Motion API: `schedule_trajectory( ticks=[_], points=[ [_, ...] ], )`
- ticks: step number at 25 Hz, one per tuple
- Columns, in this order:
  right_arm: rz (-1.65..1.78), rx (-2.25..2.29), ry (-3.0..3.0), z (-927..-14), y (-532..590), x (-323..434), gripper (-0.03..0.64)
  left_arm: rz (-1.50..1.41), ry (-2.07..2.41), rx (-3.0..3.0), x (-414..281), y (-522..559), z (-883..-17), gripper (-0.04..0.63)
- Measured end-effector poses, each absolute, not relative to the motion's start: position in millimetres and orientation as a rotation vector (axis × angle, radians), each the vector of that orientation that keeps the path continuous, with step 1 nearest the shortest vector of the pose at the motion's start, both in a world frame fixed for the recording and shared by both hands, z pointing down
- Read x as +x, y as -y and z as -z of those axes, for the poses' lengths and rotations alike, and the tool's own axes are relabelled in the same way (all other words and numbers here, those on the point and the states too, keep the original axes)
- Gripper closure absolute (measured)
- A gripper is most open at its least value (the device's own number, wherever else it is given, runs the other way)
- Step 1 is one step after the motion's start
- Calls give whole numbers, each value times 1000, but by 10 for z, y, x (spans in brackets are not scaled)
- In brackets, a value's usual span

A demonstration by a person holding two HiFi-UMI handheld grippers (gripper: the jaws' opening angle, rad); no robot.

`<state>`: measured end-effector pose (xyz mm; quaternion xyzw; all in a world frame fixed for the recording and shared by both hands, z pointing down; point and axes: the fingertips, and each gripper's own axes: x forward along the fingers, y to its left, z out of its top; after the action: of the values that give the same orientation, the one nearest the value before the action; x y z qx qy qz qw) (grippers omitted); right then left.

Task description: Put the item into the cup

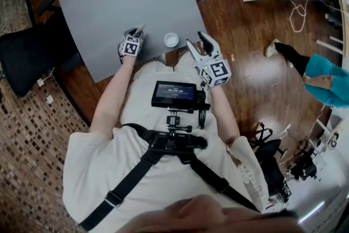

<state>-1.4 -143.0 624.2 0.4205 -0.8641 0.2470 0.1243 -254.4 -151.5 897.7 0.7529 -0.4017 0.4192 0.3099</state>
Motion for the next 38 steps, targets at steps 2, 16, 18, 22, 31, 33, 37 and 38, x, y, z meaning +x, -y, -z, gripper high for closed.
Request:
schedule_trajectory(
  ticks=[2, 16, 18, 22, 31, 33, 37, 38],
  points=[
    [-721, 1207, 2522, -6213, 1456, -45, 377, -1122, 1081, 1972, -2654, 1484, -9017, 462],
    [-709, 1129, 2552, -6197, 1582, -129, 377, -1177, 1112, 1968, -2862, 1294, -8997, 595],
    [-716, 1131, 2553, -6204, 1590, -132, 377, -1173, 1128, 1980, -2862, 1328, -8914, 595],
    [-716, 1131, 2556, -6265, 1567, -114, 377, -1118, 1149, 2028, -2776, 1405, -8651, 595],
    [-736, 1161, 2560, -6358, 1548, -58, 377, -1019, 1081, 2169, -2480, 1436, -7979, 595],
    [-738, 1170, 2560, -6384, 1546, -33, 377, -1005, 1042, 2195, -2377, 1429, -7873, 595],
    [-756, 1191, 2560, -6449, 1529, 6, 377, -981, 968, 2266, -2130, 1436, -7701, 595],
    [-757, 1195, 2560, -6464, 1527, 12, 377, -977, 946, 2288, -2053, 1438, -7653, 595]
  ],
)
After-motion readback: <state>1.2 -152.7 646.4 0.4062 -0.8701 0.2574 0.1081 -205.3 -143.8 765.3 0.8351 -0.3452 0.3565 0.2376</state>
